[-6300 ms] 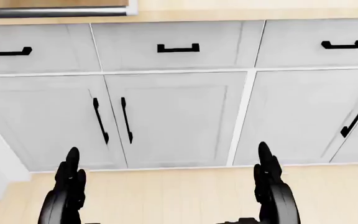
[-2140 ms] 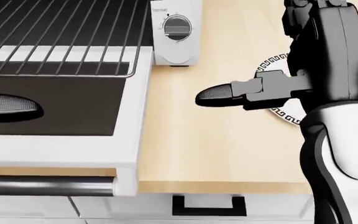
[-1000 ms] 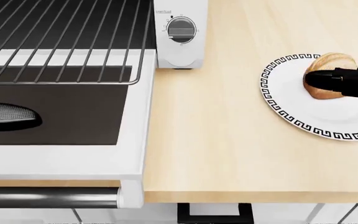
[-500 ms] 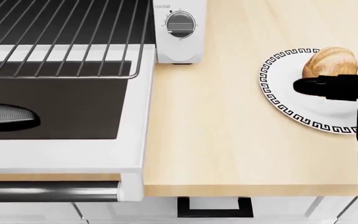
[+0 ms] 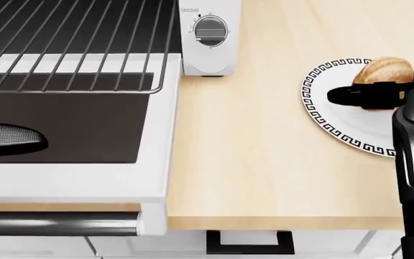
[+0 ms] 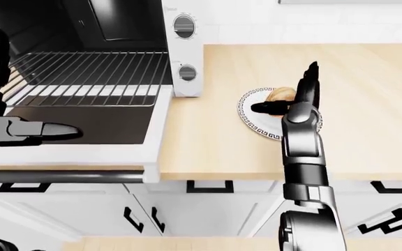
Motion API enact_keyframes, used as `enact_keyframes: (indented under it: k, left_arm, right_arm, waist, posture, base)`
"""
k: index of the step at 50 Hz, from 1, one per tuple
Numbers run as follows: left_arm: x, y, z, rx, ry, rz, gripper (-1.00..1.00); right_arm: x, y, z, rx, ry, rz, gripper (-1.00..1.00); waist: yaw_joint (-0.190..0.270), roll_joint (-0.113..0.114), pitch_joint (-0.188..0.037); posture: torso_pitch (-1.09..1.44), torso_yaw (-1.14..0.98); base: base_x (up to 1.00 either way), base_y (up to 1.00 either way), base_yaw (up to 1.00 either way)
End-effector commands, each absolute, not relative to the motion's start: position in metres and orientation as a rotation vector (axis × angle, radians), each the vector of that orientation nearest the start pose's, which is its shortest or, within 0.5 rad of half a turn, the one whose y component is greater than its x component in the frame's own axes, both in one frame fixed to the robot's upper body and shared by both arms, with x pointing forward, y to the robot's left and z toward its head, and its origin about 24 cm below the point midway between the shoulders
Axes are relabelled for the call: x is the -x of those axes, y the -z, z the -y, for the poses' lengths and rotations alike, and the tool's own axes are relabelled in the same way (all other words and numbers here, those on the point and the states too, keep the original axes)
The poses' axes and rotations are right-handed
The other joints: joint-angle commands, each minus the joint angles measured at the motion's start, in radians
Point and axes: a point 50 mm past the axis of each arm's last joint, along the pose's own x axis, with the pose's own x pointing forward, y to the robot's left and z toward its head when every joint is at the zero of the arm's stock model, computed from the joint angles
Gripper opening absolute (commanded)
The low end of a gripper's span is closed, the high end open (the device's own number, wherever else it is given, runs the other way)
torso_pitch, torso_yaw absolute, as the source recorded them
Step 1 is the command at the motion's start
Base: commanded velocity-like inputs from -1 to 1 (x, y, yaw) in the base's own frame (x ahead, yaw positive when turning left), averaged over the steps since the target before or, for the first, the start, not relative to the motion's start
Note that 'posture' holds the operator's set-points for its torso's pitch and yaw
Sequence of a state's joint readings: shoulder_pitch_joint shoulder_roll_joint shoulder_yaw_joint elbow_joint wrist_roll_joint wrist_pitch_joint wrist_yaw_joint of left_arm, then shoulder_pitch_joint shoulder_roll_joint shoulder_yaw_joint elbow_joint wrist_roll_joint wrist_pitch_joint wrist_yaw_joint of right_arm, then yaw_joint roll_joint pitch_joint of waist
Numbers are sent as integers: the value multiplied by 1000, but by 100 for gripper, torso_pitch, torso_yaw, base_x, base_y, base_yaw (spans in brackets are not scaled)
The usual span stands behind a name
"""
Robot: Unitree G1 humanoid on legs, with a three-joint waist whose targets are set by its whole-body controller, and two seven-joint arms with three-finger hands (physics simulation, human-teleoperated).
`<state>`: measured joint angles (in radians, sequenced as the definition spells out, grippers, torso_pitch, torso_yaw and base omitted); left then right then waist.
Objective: Place the bread on the rack of the toaster oven.
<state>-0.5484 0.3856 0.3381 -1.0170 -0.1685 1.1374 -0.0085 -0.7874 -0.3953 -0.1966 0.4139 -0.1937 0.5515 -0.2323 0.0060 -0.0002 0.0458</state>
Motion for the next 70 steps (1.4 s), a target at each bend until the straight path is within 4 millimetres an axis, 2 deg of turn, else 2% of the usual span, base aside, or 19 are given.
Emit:
enact_keyframes:
  k: [1, 15, 17, 19, 21, 25, 37, 45, 59, 62, 70]
  left_arm:
    - [-203, -294, -194, -240, -128, 538, 100]
    - [-204, -293, -194, -240, -128, 538, 100]
    - [-204, -293, -194, -241, -127, 540, 100]
    - [-204, -294, -194, -241, -128, 541, 100]
    - [-203, -294, -194, -241, -128, 541, 100]
    - [-203, -294, -195, -243, -128, 542, 100]
    - [-203, -295, -195, -244, -128, 545, 100]
    - [-202, -294, -195, -244, -131, 546, 100]
    - [-202, -294, -196, -243, -133, 549, 100]
    - [-202, -295, -196, -242, -134, 549, 100]
    - [-203, -297, -195, -241, -133, 553, 100]
  right_arm:
    - [-366, -207, 264, 396, 583, 3, 100]
    - [-363, -204, 269, 398, 606, -19, 100]
    - [-363, -203, 269, 403, 602, -26, 94]
    - [-363, -203, 269, 405, 599, -28, 75]
    - [-363, -203, 269, 405, 594, -28, 72]
    - [-363, -201, 268, 408, 588, -33, 46]
    - [-366, -199, 266, 410, 571, -37, 22]
    - [-367, -200, 264, 414, 565, -39, 18]
    - [-368, -215, 260, 457, 549, -2, -6]
    - [-368, -220, 257, 472, 538, 8, -13]
    - [-368, -228, 250, 479, 512, 21, -57]
  waist:
    - [0, -3, -26]
    - [1, -5, -26]
    - [1, -5, -25]
    - [1, -5, -25]
    - [1, -5, -25]
    - [0, -4, -25]
    - [0, -3, -25]
    - [-1, -3, -25]
    - [-1, -2, -25]
    - [-1, -1, -25]
    - [-1, 0, -24]
  posture:
    - [0, 0]
    - [0, 0]
    - [0, 0]
    - [0, 0]
    - [0, 0]
    - [0, 0]
    - [0, 0]
    - [0, 0]
    - [0, 0]
    - [0, 0]
    - [0, 0]
  base:
    - [0, 0, 0]
    - [0, 0, 0]
    - [0, 0, 0]
    - [0, 0, 0]
    - [0, 0, 0]
    - [0, 0, 0]
    - [0, 0, 0]
    - [0, 0, 0]
    - [0, 0, 0]
    - [0, 0, 0]
    - [0, 0, 0]
